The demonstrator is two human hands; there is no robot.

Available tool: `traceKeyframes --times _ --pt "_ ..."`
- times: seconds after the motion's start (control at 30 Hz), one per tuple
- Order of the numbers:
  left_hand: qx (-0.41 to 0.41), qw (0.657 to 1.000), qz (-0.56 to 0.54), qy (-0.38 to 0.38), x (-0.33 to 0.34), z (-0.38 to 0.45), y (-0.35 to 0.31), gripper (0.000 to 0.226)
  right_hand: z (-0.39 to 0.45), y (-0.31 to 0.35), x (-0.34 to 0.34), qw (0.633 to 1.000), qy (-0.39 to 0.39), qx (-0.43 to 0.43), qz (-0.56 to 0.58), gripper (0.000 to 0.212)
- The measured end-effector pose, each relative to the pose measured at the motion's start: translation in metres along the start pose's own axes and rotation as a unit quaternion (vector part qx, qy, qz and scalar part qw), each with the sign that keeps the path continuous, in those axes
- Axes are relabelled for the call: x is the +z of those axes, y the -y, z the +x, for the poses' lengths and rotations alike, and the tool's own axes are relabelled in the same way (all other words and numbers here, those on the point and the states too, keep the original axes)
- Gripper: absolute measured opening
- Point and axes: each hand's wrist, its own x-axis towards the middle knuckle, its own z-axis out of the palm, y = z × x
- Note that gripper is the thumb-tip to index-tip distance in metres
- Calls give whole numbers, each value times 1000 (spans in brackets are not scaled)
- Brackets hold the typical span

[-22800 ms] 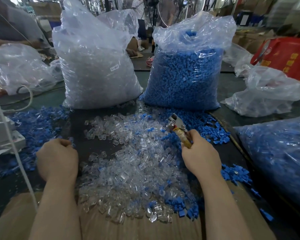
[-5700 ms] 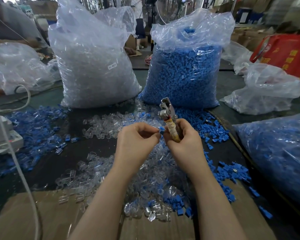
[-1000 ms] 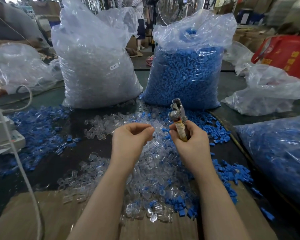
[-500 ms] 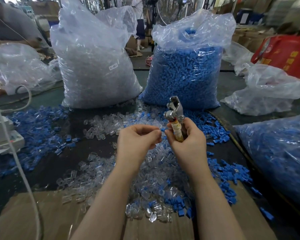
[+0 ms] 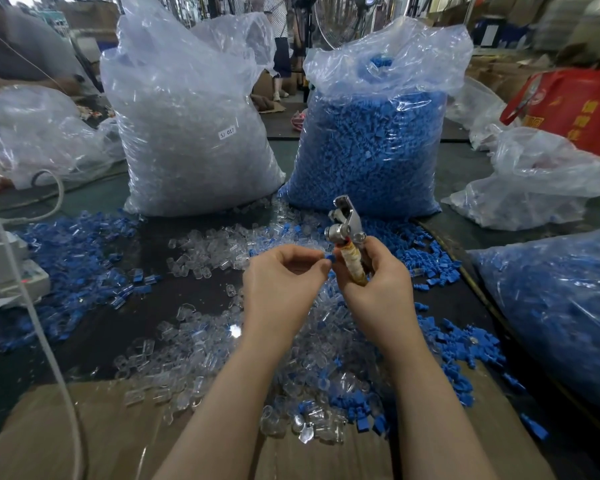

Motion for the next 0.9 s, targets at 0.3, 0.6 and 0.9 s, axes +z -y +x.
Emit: traceKeyframes --times 0.3,0.6,0.9 --pt "-7 995 -95 -24 -2 3 2 9 1 -4 -8 999 39 20 3 7" --pt "53 983 -173 -12 -4 5 3 13 -1 0 -11 991 129 36 -29 24" --pt "76 979 -187 -5 -5 4 5 11 -1 2 -12 986 162 33 -27 22"
